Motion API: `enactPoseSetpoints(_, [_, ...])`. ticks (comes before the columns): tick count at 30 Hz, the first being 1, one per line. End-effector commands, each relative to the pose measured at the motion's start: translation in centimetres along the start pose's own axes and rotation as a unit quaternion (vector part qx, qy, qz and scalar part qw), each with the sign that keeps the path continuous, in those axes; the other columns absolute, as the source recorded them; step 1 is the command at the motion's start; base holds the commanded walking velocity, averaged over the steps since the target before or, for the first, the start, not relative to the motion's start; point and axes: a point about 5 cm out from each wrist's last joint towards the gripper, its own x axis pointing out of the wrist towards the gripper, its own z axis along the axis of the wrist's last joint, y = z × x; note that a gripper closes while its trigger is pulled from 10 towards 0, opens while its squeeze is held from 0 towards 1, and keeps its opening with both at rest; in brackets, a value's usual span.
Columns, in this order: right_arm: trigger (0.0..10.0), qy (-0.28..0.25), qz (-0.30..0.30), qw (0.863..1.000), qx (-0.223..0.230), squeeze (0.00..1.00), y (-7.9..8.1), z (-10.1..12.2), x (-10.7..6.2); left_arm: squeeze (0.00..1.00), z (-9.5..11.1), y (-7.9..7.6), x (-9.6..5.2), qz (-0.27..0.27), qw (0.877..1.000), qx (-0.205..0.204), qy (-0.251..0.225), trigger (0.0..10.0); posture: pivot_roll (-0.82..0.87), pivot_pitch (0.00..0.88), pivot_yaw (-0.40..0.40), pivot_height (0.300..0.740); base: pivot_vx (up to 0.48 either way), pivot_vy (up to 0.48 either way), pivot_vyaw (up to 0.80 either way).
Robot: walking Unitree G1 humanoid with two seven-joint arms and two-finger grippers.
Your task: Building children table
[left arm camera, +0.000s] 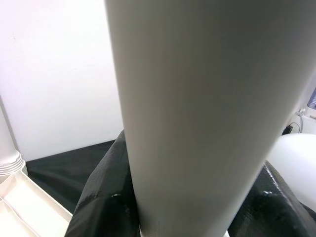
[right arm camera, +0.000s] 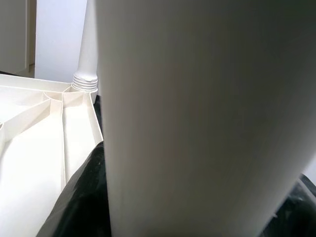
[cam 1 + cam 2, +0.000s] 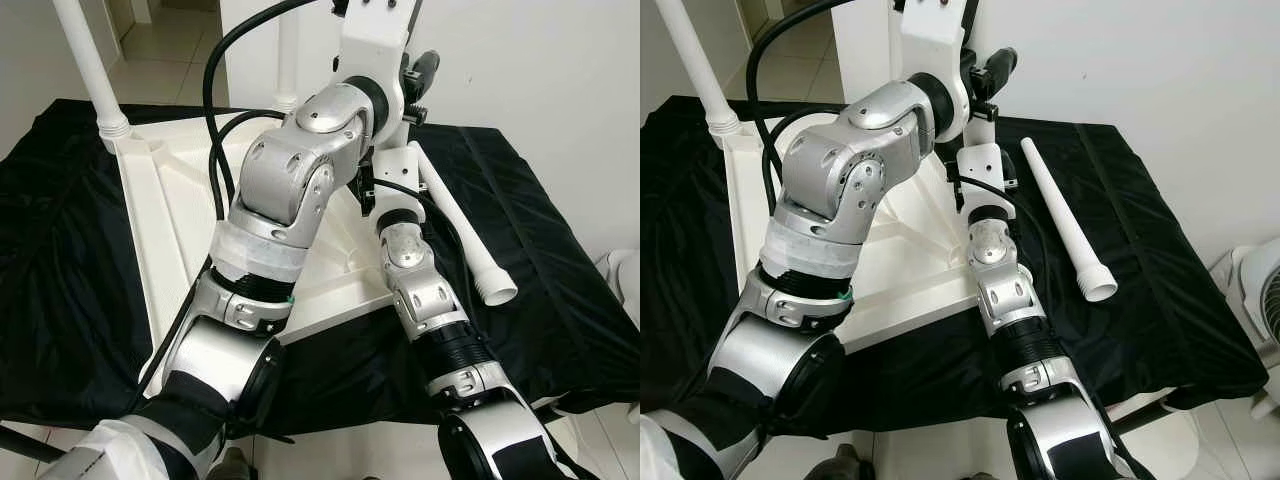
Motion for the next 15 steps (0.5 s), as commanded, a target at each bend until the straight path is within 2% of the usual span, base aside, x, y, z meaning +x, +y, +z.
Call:
enactPoseSetpoints(1, [10.0,0.005,-0.009,1.000,-0.003,0.00,-0.4,0.1,0.3,0.00,1.3,-1.1,-0.1,-0.007,1.000,0.008,-0.024,10.0,0.10,0.000,-0.059,0.740,0.000,0.000,0.00])
enactPoseSetpoints(8, [10.0,-0.011,-0.012,1.000,0.003,0.00,-0.4,0.8,0.4,0.00,1.3,-1.3,-0.1,-0.008,1.000,0.004,-0.024,10.0,0.09,0.000,-0.058,0.740,0.000,0.000,0.00])
enactPoseSetpoints(15, [10.0,-0.020,-0.013,1.000,0.011,0.00,-0.5,1.3,0.5,0.00,1.1,-0.6,0.2,-0.005,1.000,0.001,-0.022,10.0,0.09,0.000,-0.060,0.740,0.000,0.000,0.00])
